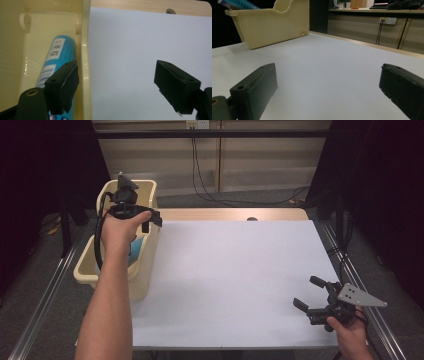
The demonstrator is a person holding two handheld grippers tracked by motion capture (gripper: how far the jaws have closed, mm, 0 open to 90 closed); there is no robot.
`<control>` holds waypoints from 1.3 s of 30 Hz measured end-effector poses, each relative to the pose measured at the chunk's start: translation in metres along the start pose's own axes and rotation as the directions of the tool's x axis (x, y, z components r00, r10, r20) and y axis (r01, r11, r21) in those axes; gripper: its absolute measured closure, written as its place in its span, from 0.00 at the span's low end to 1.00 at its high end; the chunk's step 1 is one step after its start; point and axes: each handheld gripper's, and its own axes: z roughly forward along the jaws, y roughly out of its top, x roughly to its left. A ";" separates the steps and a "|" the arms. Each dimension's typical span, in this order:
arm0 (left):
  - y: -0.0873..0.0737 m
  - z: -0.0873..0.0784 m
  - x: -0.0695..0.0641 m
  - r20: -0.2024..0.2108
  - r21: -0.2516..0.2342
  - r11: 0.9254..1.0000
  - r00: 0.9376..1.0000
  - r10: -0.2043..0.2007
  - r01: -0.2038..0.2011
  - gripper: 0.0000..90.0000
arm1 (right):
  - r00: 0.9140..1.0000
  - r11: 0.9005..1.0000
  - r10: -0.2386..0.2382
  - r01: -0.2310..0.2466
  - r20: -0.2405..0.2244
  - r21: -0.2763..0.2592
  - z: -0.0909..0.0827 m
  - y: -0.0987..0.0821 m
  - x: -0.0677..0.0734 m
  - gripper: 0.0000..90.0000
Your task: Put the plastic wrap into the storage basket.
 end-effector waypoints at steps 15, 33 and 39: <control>-0.003 0.019 -0.022 0.046 0.008 0.999 0.998 0.036 -0.037 0.20 | 1.000 1.000 -0.003 0.003 0.002 0.008 -0.001 -0.001 0.001 0.01; -0.013 0.048 -0.048 0.095 0.036 0.995 0.991 0.094 -0.098 0.19 | 1.000 1.000 -0.006 0.006 -0.006 0.007 -0.001 -0.001 0.002 0.01; -0.019 0.058 -0.052 0.104 0.042 0.994 0.990 0.098 -0.103 0.18 | 1.000 1.000 -0.004 0.004 -0.008 0.010 -0.001 -0.001 0.002 0.01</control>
